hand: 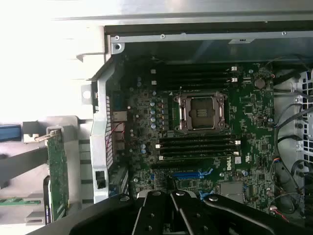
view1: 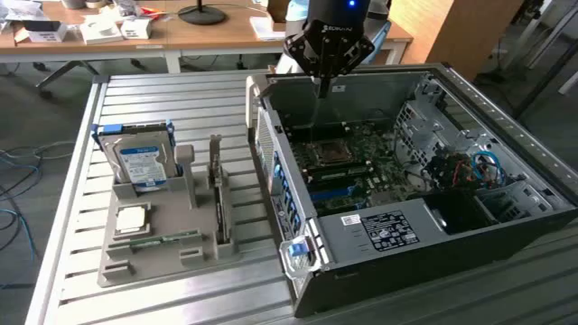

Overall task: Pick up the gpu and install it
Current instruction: 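Reach for the gpu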

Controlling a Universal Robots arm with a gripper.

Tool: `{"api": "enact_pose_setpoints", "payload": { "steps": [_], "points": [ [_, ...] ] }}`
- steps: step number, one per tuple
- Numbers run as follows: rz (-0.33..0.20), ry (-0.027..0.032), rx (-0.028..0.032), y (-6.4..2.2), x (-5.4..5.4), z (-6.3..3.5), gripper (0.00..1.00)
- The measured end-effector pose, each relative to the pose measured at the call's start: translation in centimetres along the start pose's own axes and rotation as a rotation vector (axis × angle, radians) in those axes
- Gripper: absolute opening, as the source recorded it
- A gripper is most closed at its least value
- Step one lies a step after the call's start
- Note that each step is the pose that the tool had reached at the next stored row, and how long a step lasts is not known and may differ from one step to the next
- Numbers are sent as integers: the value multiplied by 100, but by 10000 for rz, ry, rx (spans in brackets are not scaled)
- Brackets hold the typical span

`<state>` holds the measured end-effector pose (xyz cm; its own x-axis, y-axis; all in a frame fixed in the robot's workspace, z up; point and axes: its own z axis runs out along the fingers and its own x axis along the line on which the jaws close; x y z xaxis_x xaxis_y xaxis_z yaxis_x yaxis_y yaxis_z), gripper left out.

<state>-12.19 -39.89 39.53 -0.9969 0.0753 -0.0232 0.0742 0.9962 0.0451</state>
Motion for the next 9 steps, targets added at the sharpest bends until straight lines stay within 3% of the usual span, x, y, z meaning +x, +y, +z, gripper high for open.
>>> {"api": "enact_pose_setpoints", "payload": {
  "steps": [9],
  "points": [
    [0,0,0,0,0,-3,11]
  ]
}}
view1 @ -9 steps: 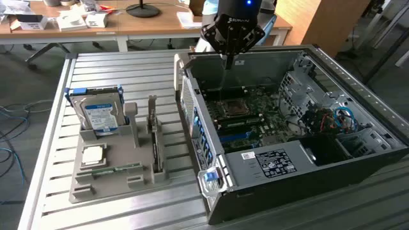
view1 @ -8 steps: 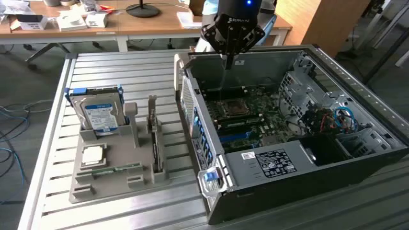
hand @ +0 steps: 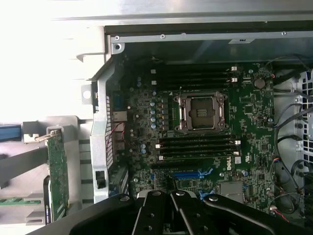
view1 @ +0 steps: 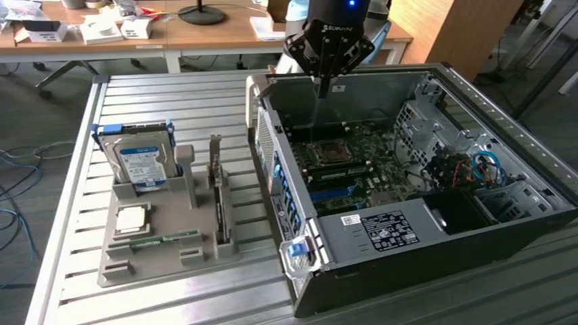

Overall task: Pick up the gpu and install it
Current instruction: 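Reach for the gpu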

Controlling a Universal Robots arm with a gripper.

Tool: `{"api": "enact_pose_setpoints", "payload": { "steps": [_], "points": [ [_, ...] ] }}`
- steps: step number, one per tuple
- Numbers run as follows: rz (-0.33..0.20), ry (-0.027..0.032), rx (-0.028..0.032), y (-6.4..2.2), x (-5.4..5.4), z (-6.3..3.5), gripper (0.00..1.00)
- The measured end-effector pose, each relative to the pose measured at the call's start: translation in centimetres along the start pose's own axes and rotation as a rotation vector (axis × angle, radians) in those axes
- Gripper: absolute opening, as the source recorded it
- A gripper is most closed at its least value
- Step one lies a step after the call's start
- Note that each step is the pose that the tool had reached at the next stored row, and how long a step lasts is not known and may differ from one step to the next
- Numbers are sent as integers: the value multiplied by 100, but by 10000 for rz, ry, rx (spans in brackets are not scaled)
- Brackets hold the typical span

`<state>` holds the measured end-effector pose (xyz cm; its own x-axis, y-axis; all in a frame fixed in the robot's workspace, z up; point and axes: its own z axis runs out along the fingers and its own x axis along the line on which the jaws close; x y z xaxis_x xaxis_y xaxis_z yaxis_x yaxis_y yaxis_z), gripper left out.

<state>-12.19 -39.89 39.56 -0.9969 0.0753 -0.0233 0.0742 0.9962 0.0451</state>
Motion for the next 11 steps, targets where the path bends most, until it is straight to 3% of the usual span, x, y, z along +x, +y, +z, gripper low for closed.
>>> {"api": "enact_pose_setpoints", "payload": {
  "steps": [11],
  "points": [
    [0,-1,0,-9,116,-2,11]
  ]
}}
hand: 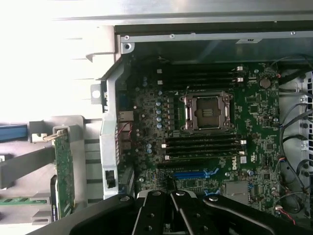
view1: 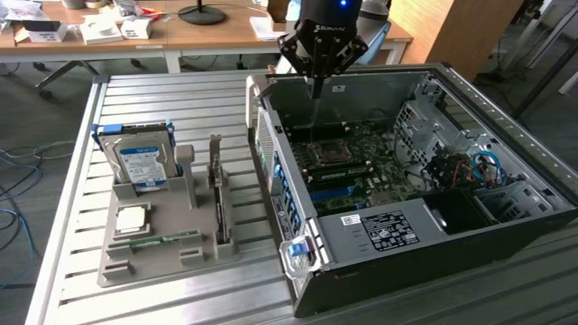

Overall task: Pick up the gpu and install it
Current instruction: 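Reach for the gpu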

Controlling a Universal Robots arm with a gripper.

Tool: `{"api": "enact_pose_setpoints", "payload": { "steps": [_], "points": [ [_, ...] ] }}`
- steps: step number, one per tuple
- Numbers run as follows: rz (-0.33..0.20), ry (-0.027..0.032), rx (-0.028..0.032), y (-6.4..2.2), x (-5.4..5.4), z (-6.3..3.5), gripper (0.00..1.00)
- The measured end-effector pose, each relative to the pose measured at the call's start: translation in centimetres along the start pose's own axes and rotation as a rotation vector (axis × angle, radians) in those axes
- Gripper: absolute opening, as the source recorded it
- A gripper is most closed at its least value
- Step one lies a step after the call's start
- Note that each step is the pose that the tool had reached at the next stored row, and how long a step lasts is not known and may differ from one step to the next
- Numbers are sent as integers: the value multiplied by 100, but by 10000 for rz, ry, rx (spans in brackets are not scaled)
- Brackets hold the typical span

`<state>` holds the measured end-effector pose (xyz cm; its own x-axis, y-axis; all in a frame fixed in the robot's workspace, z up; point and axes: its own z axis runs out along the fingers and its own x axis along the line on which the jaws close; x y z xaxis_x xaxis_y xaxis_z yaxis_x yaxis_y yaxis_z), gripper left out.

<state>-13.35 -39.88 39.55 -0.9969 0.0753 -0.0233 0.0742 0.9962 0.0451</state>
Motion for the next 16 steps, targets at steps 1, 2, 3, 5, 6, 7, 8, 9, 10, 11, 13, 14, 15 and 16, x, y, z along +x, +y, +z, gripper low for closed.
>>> {"api": "enact_pose_setpoints", "payload": {
  "steps": [1,2,3,5,6,7,8,9,10,11,13,14,15,16],
  "points": [
    [0,0,0,-1,18,0,11],
    [0,0,0,-3,39,-1,11],
    [0,0,1,-4,58,-1,11],
    [1,-1,0,-7,96,-1,11],
    [1,0,0,-8,114,-2,11],
    [1,0,1,-10,131,-2,11],
    [1,0,0,-11,147,-2,11],
    [0,0,0,-12,164,-2,11],
    [0,0,0,-14,181,-2,11],
    [0,0,0,-15,198,-2,11],
    [0,0,0,-18,236,-2,11],
    [0,0,-1,-19,257,-2,11],
    [1,0,0,-21,279,-3,11],
    [1,0,0,-23,302,-3,11]
  ]
}}
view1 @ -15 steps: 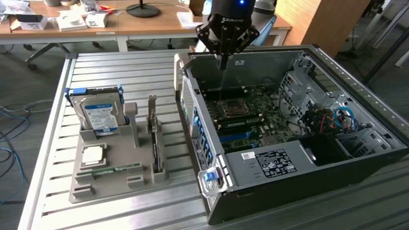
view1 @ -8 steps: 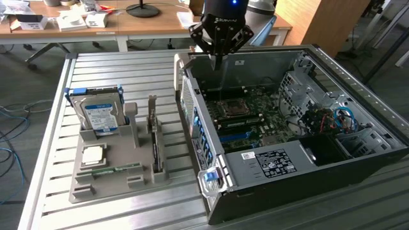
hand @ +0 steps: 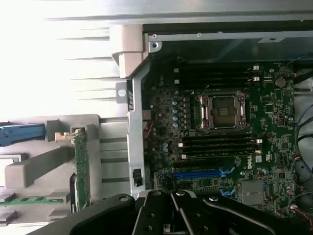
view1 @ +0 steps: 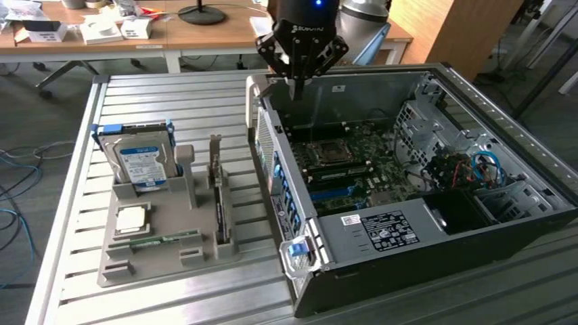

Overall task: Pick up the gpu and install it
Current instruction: 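Reach for the gpu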

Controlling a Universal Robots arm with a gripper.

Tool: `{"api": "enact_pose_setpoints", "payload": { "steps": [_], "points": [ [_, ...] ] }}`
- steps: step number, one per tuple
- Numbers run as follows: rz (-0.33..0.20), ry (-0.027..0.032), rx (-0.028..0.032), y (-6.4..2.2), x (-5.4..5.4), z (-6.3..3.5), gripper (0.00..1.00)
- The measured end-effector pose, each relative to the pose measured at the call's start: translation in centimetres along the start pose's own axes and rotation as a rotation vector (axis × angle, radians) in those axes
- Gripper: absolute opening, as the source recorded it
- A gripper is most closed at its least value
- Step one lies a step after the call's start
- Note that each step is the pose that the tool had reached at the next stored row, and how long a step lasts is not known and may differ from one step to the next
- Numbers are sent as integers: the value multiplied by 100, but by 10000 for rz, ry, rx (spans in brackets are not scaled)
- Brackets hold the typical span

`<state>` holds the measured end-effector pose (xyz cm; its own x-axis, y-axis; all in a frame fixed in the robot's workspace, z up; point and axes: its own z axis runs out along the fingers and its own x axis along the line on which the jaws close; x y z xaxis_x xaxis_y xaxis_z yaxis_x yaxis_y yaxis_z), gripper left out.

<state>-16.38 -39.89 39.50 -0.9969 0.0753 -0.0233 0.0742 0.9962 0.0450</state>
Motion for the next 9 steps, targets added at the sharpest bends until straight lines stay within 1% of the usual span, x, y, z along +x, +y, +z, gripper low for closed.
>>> {"api": "enact_pose_setpoints", "payload": {
  "steps": [6,9],
  "points": [
    [3,0,0,-12,163,-2,11],
    [2,0,1,-16,221,-3,11]
  ]
}}
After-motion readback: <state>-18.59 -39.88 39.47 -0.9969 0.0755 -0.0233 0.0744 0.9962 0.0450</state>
